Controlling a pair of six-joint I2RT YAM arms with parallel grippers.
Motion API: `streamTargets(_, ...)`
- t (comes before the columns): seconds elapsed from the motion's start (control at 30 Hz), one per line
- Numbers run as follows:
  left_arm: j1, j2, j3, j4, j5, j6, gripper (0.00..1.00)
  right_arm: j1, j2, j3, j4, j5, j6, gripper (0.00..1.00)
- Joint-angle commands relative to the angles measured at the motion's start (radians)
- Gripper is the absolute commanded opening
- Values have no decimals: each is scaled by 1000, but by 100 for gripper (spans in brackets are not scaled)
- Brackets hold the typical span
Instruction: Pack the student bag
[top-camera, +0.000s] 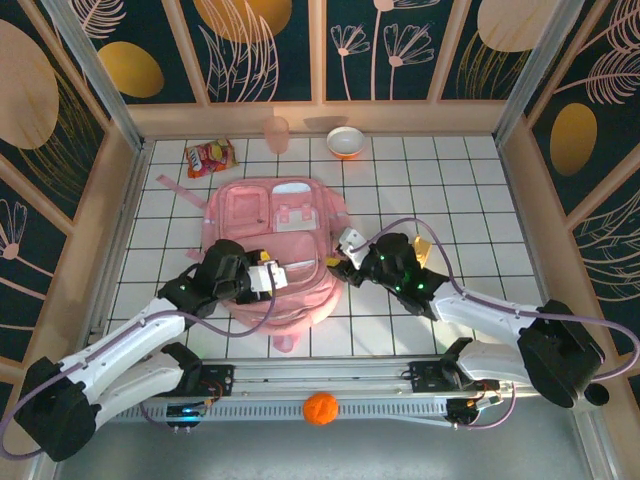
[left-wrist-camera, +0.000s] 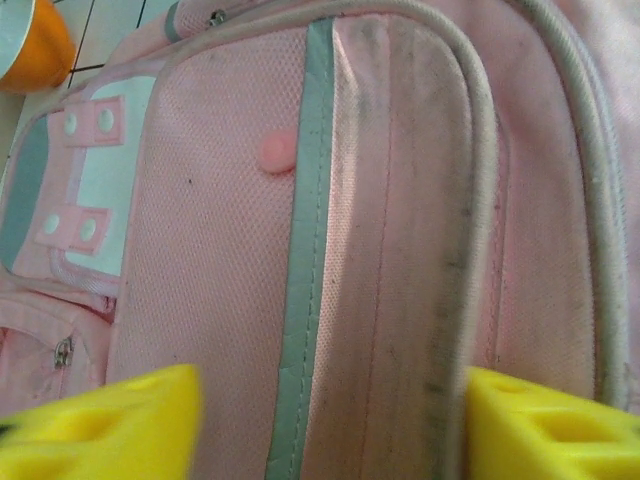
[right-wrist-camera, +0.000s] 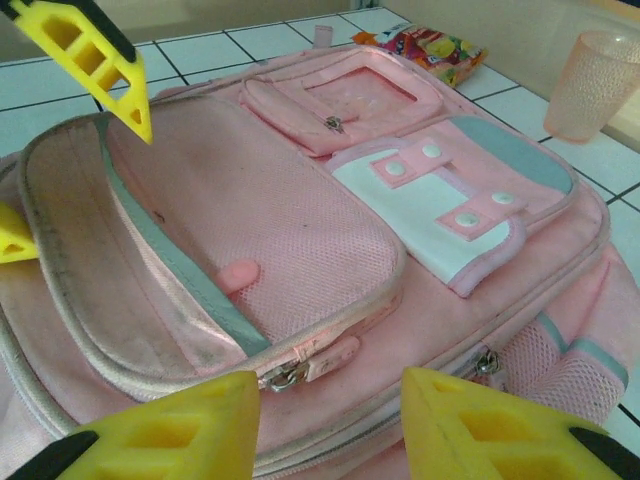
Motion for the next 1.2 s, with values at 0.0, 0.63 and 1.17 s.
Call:
streamTargets(0.0,1,18,21,54,-42,-3,30,5,-27,-25,47,-17,-39,42)
streamTargets(0.63,40,-248,-126,258,202,-144,0,-196,251,241,-229,-495,-283,49)
streamTargets(1.17,39,-213,-101,253,209,-104,0,-159,437,430,-507,-610,-523,42)
